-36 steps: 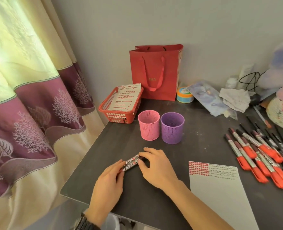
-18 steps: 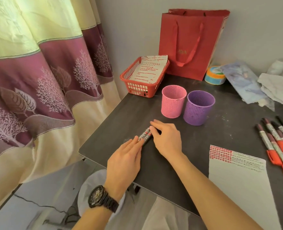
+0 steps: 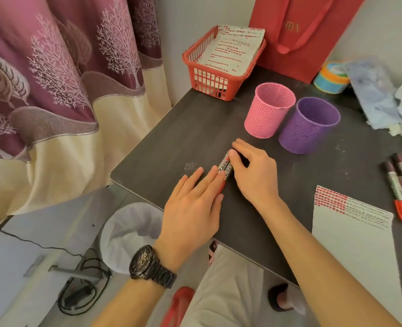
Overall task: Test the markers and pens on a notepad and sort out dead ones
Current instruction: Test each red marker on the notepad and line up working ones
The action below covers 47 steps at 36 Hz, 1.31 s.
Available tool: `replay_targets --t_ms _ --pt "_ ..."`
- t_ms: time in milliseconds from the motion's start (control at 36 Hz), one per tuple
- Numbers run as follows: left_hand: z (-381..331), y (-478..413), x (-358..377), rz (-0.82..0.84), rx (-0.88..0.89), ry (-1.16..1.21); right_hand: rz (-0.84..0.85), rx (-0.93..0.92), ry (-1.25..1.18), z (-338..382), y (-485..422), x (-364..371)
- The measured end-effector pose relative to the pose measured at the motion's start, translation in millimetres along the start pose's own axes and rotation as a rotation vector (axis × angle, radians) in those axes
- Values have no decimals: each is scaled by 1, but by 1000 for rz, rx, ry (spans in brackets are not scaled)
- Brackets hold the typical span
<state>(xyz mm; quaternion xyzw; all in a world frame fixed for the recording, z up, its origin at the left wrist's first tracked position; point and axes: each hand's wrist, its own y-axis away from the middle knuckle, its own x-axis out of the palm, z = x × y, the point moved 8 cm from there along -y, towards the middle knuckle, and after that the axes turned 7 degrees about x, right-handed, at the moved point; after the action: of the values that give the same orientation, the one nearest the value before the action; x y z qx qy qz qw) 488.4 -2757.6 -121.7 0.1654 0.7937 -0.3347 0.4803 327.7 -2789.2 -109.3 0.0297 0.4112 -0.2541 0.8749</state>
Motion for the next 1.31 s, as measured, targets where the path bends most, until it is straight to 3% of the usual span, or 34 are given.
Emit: replay_targets --t_ms 194,389,556,778,972,1139,1306 --pt "12 -4 -9 -113 -31 -21 109 -29 -1 10 -9 13" --pt "13 -13 -2 9 -20 -107 182 -84 130 13 -16 25" --pt "6 -9 4 96 -23 -108 103 -76 240 7 -12 22" --pt "15 -14 3 175 -24 -10 119 -98 147 5 -15 24" --pt "9 -14 -3 80 -57 29 147 -95 83 0 -13 26" --pt "8 -15 -3 125 -69 -6 218 -118 146 2 -5 28" --pt "2 -13 -8 184 -11 -86 262 21 -145 -9 22 -11"
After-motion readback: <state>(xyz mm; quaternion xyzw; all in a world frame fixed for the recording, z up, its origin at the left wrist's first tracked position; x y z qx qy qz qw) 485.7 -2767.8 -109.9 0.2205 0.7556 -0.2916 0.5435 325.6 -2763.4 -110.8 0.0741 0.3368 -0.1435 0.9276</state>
